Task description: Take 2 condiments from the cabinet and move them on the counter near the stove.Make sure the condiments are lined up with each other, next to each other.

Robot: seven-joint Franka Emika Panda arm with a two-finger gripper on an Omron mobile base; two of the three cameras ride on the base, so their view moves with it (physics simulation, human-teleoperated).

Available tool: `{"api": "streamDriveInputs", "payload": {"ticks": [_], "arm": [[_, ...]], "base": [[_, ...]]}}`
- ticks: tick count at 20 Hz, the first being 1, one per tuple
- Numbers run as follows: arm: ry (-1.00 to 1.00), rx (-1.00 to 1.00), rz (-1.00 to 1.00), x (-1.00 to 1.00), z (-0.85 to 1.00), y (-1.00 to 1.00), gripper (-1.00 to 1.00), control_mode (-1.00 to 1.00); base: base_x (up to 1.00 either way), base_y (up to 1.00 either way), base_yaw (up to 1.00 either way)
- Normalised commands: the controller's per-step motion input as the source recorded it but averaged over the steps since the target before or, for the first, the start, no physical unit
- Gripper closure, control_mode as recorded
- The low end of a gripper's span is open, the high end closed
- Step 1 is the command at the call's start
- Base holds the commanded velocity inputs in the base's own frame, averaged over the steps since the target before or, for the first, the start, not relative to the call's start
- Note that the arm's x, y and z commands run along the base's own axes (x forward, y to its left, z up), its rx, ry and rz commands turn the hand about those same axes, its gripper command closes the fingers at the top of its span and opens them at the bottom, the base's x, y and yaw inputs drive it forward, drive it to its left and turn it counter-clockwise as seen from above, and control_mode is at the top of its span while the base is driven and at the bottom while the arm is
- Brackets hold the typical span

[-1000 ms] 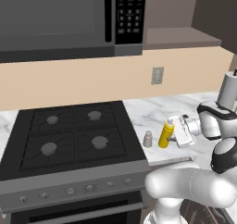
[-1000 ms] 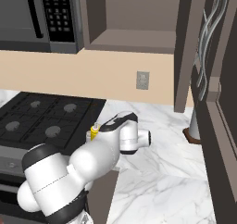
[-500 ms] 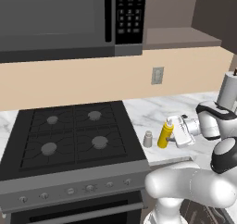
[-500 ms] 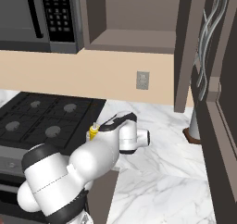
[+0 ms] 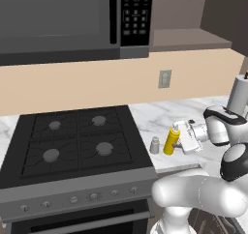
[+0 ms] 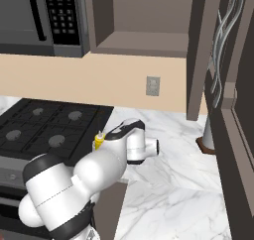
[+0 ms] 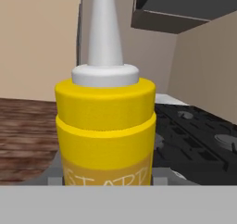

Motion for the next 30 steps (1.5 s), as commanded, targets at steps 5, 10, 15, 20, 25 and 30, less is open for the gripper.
{"api": "streamDriveInputs", "payload": {"ticks": [5, 10, 15, 20, 25, 30], "arm": [[0.0, 0.0, 0.0, 0.07, -0.04, 0.04, 1.0, -1.0], [0.0, 0.0, 0.0, 0.08, -0.12, 0.06, 1.0, -1.0], [0.0, 0.0, 0.0, 0.11, -0.12, 0.07, 1.0, -1.0], [0.0, 0.0, 0.0, 0.12, -0.11, 0.03, 1.0, -1.0], [0.0, 0.0, 0.0, 0.12, -0.07, 0.0, 1.0, -1.0], [0.0, 0.0, 0.0, 0.09, -0.1, 0.0, 1.0, -1.0]], "base": [[0.0, 0.0, 0.0], [0.0, 0.0, 0.0], [0.0, 0.0, 0.0], [0.0, 0.0, 0.0], [0.0, 0.0, 0.0], [0.0, 0.0, 0.0]]}}
